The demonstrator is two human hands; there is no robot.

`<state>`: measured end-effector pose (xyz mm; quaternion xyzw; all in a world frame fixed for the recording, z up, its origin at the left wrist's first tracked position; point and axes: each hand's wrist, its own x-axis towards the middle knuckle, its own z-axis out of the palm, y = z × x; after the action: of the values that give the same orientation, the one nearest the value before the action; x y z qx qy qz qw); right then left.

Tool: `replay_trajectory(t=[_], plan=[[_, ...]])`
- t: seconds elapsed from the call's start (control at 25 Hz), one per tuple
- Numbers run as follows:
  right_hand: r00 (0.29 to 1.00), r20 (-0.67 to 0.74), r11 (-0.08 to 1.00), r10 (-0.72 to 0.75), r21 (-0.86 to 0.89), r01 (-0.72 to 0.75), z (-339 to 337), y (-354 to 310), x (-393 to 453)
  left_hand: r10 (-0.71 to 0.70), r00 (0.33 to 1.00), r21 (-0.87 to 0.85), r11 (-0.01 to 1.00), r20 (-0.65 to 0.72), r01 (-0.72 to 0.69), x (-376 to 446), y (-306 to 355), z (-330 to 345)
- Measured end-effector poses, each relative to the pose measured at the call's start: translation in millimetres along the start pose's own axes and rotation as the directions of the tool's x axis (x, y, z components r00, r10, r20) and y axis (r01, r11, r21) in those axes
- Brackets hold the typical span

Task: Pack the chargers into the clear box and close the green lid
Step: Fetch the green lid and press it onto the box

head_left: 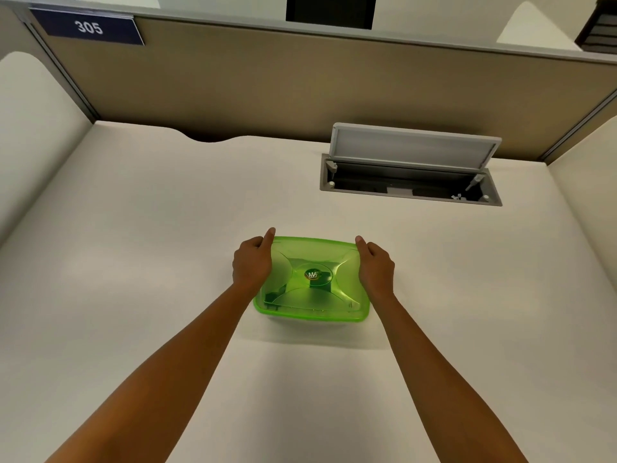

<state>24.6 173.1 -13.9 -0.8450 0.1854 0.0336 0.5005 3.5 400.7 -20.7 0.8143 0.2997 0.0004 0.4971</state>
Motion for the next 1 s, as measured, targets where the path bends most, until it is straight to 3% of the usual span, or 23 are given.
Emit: replay_trajectory(t=[0.32, 0.44, 0.6, 0.88, 1.0], plan=[[0.999, -0.031, 1.0, 0.015, -0.006, -0.016, -3.2, -1.2, -6.8, -0.02, 0.998, 0.107, 0.994, -0.054, 0.026, -12.8, 5.8, -3.1], [0.999, -0.038, 0.999, -0.032, -0.024, 0.031, -3.8, 11.3, -25.2, 0.082, 0.995, 0.105, 0.992, -0.06, -0.075, -28.8, -4.6, -0.5], [0.982, 0.064, 0.983, -0.177, -0.044, 0.18, -3.4, 29.7, -55.1, 0.271, 0.963, 0.095, 0.958, 0.017, -0.271, -56.8, -20.7, 0.7], [0.973, 0.051, 0.973, -0.223, -0.045, 0.226, -5.9, 28.4, -59.8, 0.25, 0.966, -0.051, 0.966, -0.06, -0.253, -62.3, -27.2, -1.2], [0.967, 0.059, 0.963, -0.246, -0.102, 0.251, -4.0, 30.6, -59.6, 0.284, 0.958, 0.039, 0.958, -0.037, -0.283, -62.4, -28.2, -0.3]])
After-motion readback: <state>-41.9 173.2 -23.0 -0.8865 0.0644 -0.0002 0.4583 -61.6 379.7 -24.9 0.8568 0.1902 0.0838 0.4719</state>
